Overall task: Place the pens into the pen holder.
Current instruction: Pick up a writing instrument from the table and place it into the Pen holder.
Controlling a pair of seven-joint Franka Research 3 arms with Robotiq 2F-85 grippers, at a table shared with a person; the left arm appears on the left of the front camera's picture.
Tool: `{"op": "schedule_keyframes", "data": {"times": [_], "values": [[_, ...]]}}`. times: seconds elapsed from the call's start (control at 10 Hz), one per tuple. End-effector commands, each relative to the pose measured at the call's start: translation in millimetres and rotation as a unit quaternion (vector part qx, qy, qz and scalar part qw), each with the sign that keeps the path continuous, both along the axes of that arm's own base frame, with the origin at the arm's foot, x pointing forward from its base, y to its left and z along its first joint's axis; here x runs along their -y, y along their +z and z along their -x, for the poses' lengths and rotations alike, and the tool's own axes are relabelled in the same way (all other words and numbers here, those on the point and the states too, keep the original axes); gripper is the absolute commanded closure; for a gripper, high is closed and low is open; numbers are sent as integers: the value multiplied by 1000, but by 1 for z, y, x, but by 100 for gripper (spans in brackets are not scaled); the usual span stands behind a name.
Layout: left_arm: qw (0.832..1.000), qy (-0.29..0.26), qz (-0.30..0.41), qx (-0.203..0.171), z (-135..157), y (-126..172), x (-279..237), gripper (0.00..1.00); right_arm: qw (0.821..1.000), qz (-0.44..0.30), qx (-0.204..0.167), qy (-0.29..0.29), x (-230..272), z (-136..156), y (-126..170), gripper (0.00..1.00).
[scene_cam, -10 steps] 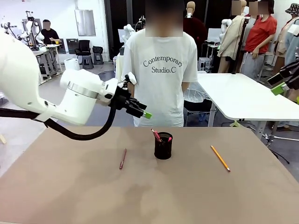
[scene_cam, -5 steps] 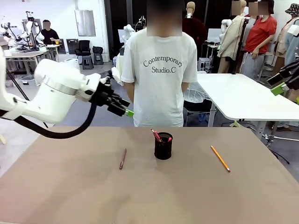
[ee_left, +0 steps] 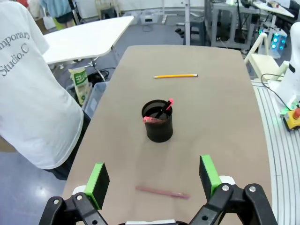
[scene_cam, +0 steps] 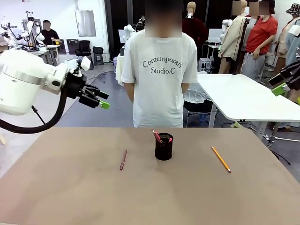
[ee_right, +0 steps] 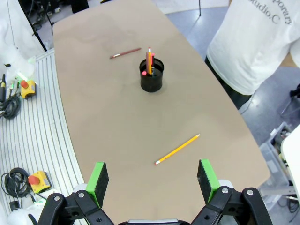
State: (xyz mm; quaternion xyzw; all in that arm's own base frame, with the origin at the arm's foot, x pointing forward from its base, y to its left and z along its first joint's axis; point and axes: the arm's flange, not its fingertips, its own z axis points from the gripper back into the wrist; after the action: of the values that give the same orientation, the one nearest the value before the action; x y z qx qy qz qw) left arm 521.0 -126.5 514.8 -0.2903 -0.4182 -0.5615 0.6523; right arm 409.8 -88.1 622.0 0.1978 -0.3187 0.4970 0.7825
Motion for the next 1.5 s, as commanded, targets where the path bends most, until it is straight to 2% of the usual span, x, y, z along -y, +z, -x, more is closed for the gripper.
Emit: {"op": "schedule_keyframes", "data": {"times": [0.0, 0.2, 0.5, 0.8, 0.9, 1.0, 1.2, 1.3, 1.4], "values": [[1000, -17, -8, -15, 8, 12, -16, 0, 1000, -7, 5, 5, 0, 0, 1, 0], [998, 43, -8, -50, 17, 14, -27, 0, 1000, -7, 5, 5, 0, 0, 1, 0], [992, 103, -23, -72, 41, 31, -46, 0, 1000, -7, 5, 5, 0, 0, 1, 0], [992, 96, -23, -81, 51, 37, -52, 0, 1000, -7, 5, 5, 0, 0, 1, 0], [994, 77, -18, -81, 39, 28, -48, 0, 1000, -7, 5, 5, 0, 0, 1, 0], [992, 104, -22, -71, 47, 36, -50, 0, 1000, -7, 5, 5, 0, 0, 1, 0], [992, 104, -22, -71, 47, 36, -50, 0, 1000, -7, 5, 5, 0, 0, 1, 0], [992, 104, -22, -71, 47, 36, -50, 0, 1000, 0, 0, 0, 0, 0, 0, 0], [992, 104, -22, -71, 47, 36, -50, 0, 999, 16, -28, -25, -31, -5, -14, 0]]}}
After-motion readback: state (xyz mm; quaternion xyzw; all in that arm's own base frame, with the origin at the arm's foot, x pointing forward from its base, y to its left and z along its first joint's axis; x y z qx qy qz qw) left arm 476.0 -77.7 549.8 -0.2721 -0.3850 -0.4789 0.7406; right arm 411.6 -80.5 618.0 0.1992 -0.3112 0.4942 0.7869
